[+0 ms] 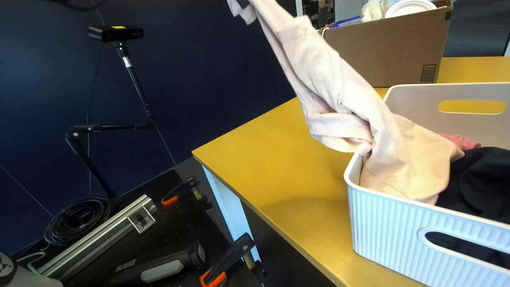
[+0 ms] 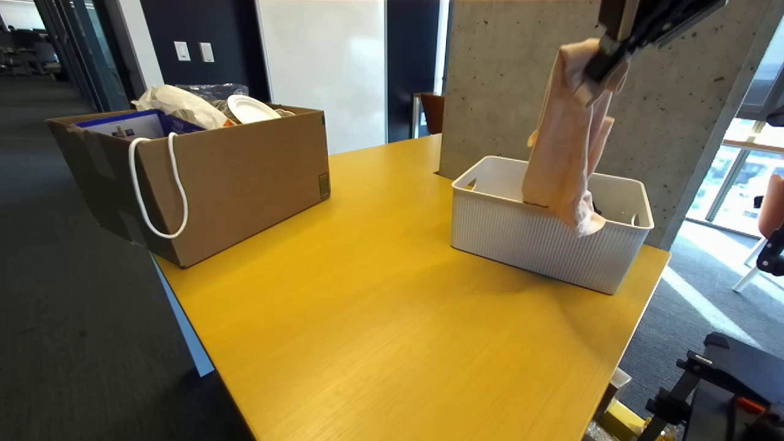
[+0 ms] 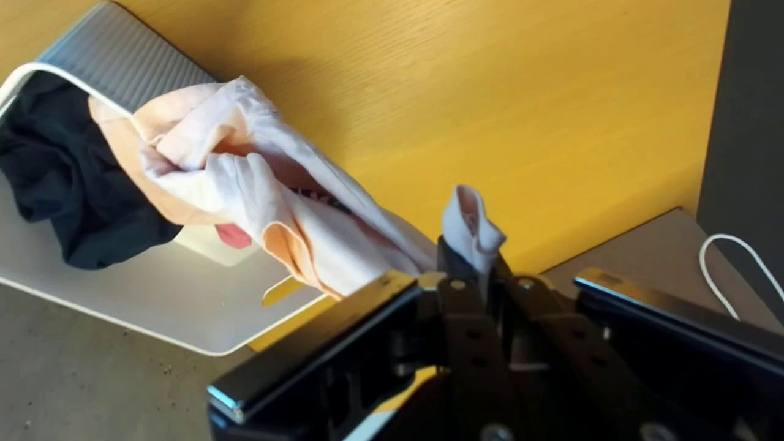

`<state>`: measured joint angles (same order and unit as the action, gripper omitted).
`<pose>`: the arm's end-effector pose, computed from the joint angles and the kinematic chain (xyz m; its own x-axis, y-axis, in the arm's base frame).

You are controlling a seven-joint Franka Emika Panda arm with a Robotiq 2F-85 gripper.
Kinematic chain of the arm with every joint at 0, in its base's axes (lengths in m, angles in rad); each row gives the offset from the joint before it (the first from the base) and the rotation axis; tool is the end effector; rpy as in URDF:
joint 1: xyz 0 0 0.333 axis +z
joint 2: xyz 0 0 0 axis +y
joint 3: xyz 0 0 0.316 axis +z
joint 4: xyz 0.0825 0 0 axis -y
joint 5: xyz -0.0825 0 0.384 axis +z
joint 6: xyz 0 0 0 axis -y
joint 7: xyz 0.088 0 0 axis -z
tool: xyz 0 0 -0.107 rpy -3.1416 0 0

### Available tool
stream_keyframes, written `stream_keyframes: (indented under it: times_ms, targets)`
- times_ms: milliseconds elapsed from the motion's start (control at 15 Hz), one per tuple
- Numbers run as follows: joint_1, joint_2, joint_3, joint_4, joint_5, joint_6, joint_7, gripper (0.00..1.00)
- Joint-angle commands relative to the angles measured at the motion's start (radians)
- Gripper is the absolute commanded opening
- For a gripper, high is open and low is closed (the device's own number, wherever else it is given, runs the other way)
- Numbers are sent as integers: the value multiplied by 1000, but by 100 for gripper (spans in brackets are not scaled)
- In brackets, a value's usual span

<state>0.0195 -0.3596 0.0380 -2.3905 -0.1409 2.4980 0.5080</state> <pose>0.4726 0.0292 0.5051 0.8270 -0.3324 0.4533 -0.3269 -0.9405 -0.0932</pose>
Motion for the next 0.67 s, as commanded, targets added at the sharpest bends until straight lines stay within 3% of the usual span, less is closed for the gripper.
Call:
stream_keyframes:
  times_ms: [0,333,600]
  targets:
    - [-66,-103,28,53,10,-103,-26,2]
    - [-87,-70,13,155,50,-100,-105,2]
    - [-77,-78,91,234,30,-147,-61,2]
